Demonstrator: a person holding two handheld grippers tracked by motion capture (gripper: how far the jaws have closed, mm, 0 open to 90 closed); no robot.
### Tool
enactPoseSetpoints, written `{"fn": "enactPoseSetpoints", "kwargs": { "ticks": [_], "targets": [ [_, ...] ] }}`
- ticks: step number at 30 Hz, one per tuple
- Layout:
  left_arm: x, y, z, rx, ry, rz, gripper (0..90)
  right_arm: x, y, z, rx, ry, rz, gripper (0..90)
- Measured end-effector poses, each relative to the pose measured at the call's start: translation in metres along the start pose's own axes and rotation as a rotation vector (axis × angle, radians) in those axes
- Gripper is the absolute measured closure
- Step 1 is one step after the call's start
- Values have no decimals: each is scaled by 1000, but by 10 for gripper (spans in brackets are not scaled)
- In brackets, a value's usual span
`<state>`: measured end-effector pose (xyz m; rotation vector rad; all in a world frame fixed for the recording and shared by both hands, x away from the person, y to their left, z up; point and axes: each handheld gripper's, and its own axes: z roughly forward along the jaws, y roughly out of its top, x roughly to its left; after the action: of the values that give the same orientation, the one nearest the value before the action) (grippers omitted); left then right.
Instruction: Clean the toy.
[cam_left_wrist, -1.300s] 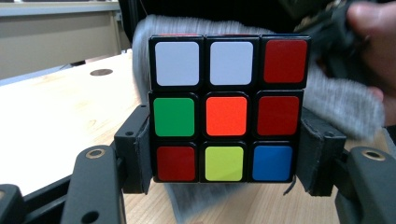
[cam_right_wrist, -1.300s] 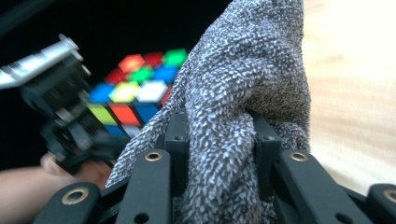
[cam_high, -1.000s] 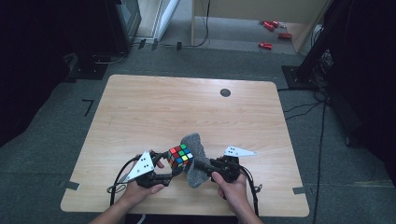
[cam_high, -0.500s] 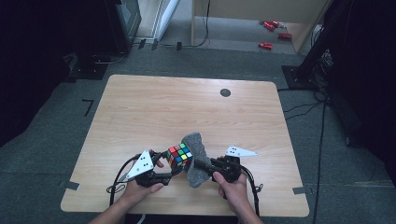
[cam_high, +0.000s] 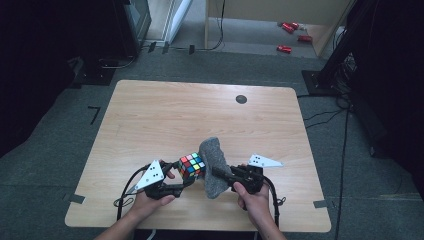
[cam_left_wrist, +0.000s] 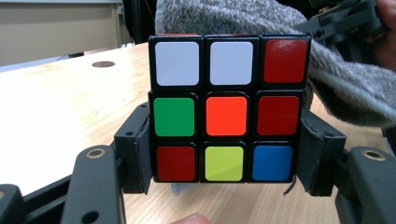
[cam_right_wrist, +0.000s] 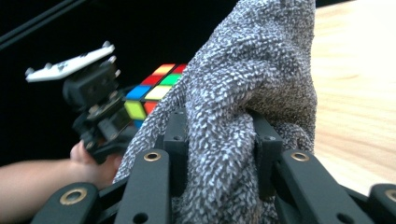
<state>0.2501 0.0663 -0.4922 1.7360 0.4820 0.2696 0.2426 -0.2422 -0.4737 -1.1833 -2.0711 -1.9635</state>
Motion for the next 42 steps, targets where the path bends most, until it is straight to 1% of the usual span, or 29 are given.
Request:
{"fn": "enactPoseSetpoints", "kwargs": {
  "ticks": [1,4,6,7,8,9,11,12,13,15,16,17,18,21,23,24,27,29,30,32,34,35,36,37,38,39,42],
  "targets": [
    [0,0,0,1,-1,-2,347,0,-2,3,16,18,-5,669],
    [2,0,-2,-2,0,-15,347,-1,-5,10,58,36,3,668],
    [4,1,-3,-9,1,-25,348,-3,-6,14,95,52,0,668],
    [5,1,-4,-11,5,-23,347,-3,-7,15,126,56,-9,668],
    [5,1,-4,-12,8,-24,347,-3,-7,16,152,46,-23,668],
    [5,1,-4,-12,9,-25,347,-2,-7,16,160,33,-43,669],
    [5,1,-4,-12,12,-25,347,-2,-5,13,148,24,-50,671],
    [5,1,-4,-11,11,-23,347,-2,-3,10,124,15,-48,671],
    [5,1,-4,-10,11,-22,348,-2,-1,7,88,11,-48,671],
    [4,0,-3,-4,9,-15,348,-2,3,1,27,18,-37,671],
    [4,0,-3,-3,9,-14,347,-2,4,-1,6,19,-31,671],
    [4,0,-2,-2,8,-14,348,-1,4,-2,4,24,-36,671],
    [4,0,-2,-2,8,-15,348,0,4,0,19,29,-46,670],
    [4,0,-3,5,13,-12,347,3,-2,9,77,45,-66,667],
    [5,0,-4,-1,19,-17,347,4,-5,14,116,48,-74,667],
    [6,1,-5,-4,19,-21,347,4,-6,17,133,48,-76,666],
    [7,1,-6,-11,24,-23,347,4,-7,18,161,32,-89,667],
    [7,1,-6,-12,25,-23,347,4,-6,15,154,18,-103,667],
    [7,1,-6,-12,23,-22,347,4,-4,13,139,10,-106,667],
    [7,1,-6,-10,21,-19,347,3,0,6,79,-12,-93,667],
    [6,1,-5,-8,17,-18,347,2,2,0,4,-30,-75,667],
    [6,1,-5,-9,16,-19,347,2,3,-1,-15,-39,-75,666],
    [6,1,-5,-10,16,-20,347,3,2,-1,-23,-44,-86,667],
    [6,1,-5,-9,16,-20,347,4,2,-1,-19,-41,-95,667],
    [6,1,-5,-10,16,-20,347,5,1,1,-8,-25,-101,666],
    [7,1,-5,-9,18,-21,348,6,-1,4,11,-6,-107,667],
    [8,1,-7,-10,26,-23,347,11,-6,14,83,13,-150,666]
  ]
}}
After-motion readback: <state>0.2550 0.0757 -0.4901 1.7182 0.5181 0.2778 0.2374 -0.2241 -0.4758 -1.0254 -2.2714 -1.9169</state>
